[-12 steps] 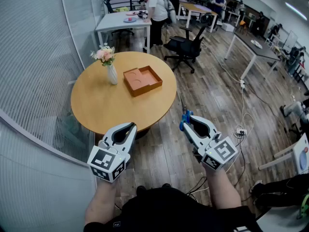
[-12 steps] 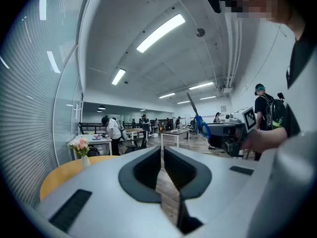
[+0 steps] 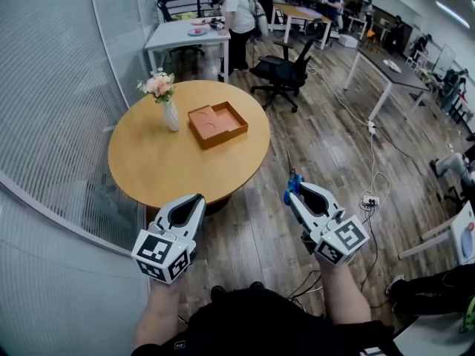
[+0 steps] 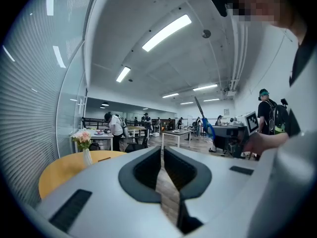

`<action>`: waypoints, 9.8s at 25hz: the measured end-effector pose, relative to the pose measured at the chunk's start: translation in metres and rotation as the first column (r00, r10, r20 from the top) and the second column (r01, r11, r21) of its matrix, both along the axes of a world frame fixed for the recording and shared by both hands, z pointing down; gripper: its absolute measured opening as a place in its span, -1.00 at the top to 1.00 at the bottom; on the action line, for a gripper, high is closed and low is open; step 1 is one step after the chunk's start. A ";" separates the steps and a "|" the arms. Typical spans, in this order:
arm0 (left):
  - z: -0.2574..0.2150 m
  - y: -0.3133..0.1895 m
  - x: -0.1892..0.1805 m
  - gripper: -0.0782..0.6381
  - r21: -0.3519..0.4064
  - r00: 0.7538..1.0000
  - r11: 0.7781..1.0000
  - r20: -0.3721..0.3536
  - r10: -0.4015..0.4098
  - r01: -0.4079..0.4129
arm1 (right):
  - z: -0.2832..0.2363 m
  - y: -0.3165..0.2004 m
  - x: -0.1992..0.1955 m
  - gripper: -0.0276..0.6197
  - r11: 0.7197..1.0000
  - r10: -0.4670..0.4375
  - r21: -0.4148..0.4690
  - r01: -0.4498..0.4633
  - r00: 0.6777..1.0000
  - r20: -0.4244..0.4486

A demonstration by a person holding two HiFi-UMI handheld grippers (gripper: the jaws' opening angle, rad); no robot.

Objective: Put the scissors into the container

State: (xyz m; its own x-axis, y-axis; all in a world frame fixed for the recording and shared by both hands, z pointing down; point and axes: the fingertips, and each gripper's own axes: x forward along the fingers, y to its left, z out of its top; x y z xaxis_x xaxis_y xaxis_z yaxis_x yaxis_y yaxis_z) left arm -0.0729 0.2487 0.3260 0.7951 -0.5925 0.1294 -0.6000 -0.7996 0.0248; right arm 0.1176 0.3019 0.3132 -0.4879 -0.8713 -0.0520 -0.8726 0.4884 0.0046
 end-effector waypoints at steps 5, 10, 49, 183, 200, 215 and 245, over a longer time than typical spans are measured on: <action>0.012 0.002 -0.002 0.70 -0.028 0.999 0.999 -0.011 -0.031 0.031 | 0.010 0.014 0.028 0.61 1.000 0.013 -0.025 -0.012 0.999 0.036; 0.014 0.001 0.010 0.70 -0.031 1.000 0.999 -0.012 -0.024 0.024 | 0.013 0.023 0.041 0.61 0.999 0.026 -0.022 -0.025 0.999 0.038; 0.023 -0.206 -0.011 0.70 -0.065 0.998 0.996 -0.032 0.061 -0.063 | 0.036 -0.192 -0.006 0.61 0.991 0.043 -0.126 -0.034 0.997 0.066; 0.136 -0.433 -0.047 0.70 -0.311 0.957 0.910 -0.010 -0.291 0.273 | 0.378 -0.611 0.038 0.56 0.503 -0.221 -0.842 -0.194 0.913 -0.342; 0.099 -0.450 -0.012 0.70 -0.221 0.987 0.963 -0.009 -0.162 0.156 | 0.273 -0.583 0.102 0.61 0.692 0.002 -0.710 -0.132 0.984 -0.181; 0.021 -0.468 0.064 0.70 -0.067 0.975 0.973 0.010 -0.220 0.221 | 0.110 -0.569 0.097 0.70 0.940 -0.069 -0.334 0.076 0.997 0.033; -0.025 -0.475 0.068 0.70 0.068 0.963 0.960 -0.007 -0.270 0.270 | -0.020 -0.511 0.085 0.80 0.992 -0.073 0.107 0.068 0.997 0.037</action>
